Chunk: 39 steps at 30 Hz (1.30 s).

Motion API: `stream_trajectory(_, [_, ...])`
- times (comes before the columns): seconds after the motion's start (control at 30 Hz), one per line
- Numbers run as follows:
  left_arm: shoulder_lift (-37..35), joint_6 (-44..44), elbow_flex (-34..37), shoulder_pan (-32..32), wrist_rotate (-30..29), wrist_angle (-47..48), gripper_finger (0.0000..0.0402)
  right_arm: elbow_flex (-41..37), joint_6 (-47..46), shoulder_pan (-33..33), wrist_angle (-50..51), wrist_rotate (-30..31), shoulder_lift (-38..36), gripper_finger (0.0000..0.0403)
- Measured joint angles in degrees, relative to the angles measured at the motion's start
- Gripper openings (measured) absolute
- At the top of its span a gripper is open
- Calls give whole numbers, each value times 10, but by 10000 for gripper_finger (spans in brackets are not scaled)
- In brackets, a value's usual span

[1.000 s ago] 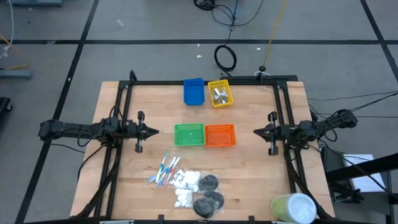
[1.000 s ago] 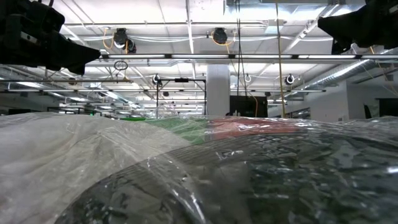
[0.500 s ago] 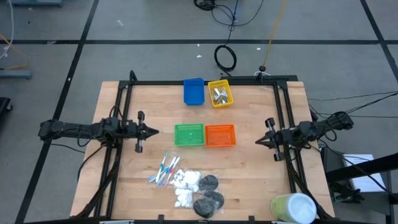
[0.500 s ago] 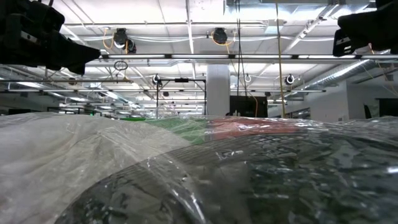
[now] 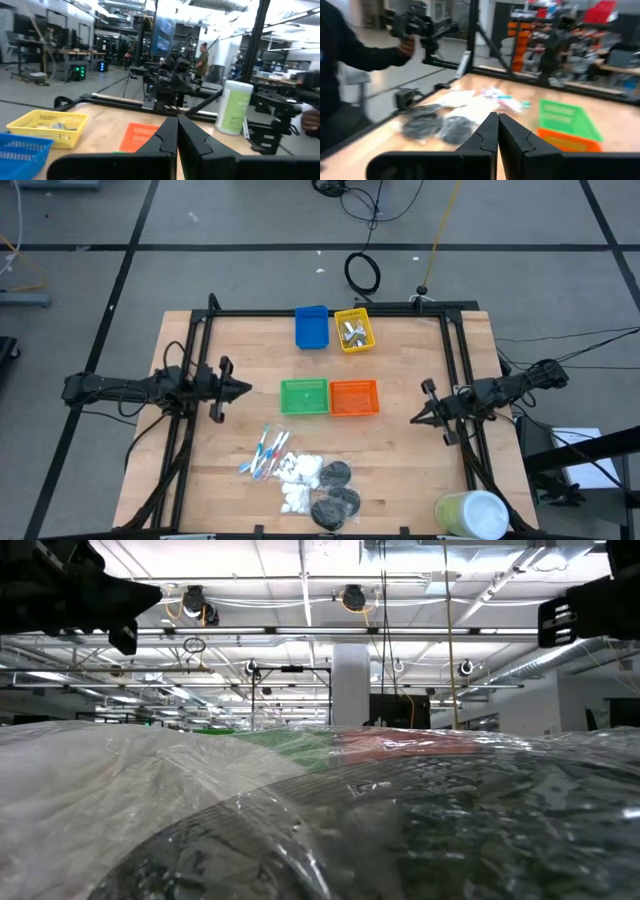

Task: Pick & Place Travel size toiletries
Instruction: Put the green toothbrush into the blue bin

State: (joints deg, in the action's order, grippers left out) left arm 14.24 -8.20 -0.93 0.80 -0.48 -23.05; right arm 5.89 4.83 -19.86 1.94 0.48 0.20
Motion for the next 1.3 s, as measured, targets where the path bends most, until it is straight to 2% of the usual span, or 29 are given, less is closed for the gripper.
stream_trajectory(0.1, [0, 0, 0, 0, -13, 0, 5, -16, 3, 0, -21, 39, 1, 0])
stream_trajectory(0.2, [0, 6, 0, 0, -16, 5, 5, -32, 4, 0, -38, 52, 1, 0])
stream_trajectory(0.4, [0, 5, 0, 0, -51, 20, 5, -46, 4, 0, -45, 54, 1, 0])
stream_trajectory(0.63, [0, 19, 0, 0, -52, 19, 5, -48, 4, 0, -45, 54, 1, 0])
stream_trajectory(0.73, [0, 46, 0, 0, -99, 20, 5, -48, 4, 0, -45, 54, 1, 0])
stream_trajectory(0.8, [0, 11, 0, 0, -150, 30, 5, -48, 4, 0, -45, 54, 1, 0])
stream_trajectory(0.87, [0, -62, 1, 0, -176, 46, 5, -48, 4, 0, -45, 54, 1, 0])
stream_trajectory(0.93, [0, -108, 1, 0, -172, 52, 5, -48, 4, 0, -45, 54, 1, 0])
stream_trajectory(1.0, [0, -143, -5, 4, -138, 62, 5, -48, 4, 0, -45, 54, 1, 0])
stream_trajectory(1.07, [6, -155, -27, 22, -100, 73, 5, -48, 4, 0, -45, 54, 1, 0])
stream_trajectory(1.1, [18, -154, -45, 37, -103, 80, 5, -48, 4, 0, -45, 54, 1, 0])
stream_trajectory(1.17, [55, -145, -93, 75, -154, 138, 5, -48, 4, 0, -45, 54, 2, 0])
stream_trajectory(1.23, [114, -154, -161, 115, -216, 258, 5, -48, 4, 0, -45, 54, 1, 0])
stream_trajectory(1.3, [191, -220, -241, 152, -261, 403, 5, -48, 4, 0, -45, 54, 2, 0])
